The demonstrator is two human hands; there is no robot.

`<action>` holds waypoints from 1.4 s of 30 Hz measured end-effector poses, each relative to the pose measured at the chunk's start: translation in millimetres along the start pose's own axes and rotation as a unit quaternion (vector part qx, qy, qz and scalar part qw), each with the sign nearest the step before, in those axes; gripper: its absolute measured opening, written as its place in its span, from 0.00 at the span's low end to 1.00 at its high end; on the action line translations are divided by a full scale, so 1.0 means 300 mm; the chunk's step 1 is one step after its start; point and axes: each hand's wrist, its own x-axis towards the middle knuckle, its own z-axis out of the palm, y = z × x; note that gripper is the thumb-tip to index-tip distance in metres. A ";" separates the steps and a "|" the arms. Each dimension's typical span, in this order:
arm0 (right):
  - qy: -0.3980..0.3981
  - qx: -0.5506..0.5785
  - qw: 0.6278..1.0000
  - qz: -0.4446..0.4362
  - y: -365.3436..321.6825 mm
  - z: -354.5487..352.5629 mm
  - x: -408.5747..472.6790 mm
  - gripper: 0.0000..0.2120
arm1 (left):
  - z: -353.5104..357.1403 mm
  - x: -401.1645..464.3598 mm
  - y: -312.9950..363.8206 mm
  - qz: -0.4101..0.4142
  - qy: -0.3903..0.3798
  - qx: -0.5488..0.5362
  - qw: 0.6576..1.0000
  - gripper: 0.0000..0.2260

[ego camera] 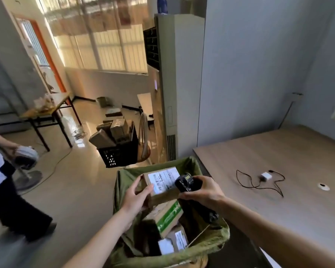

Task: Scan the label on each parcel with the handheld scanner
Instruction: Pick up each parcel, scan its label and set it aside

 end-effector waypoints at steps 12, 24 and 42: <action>-0.070 -0.038 0.995 0.052 0.230 0.256 0.635 0.42 | -0.018 0.595 -0.292 -0.155 0.089 -0.062 0.982 0.30; -0.056 -0.072 0.994 0.067 0.217 0.269 0.710 0.44 | -0.097 0.732 -0.266 -0.106 -0.007 0.153 0.983 0.24; 0.297 -0.142 0.932 0.153 0.022 -0.445 -0.428 0.31 | 0.511 0.170 0.364 0.286 -0.286 0.254 0.879 0.33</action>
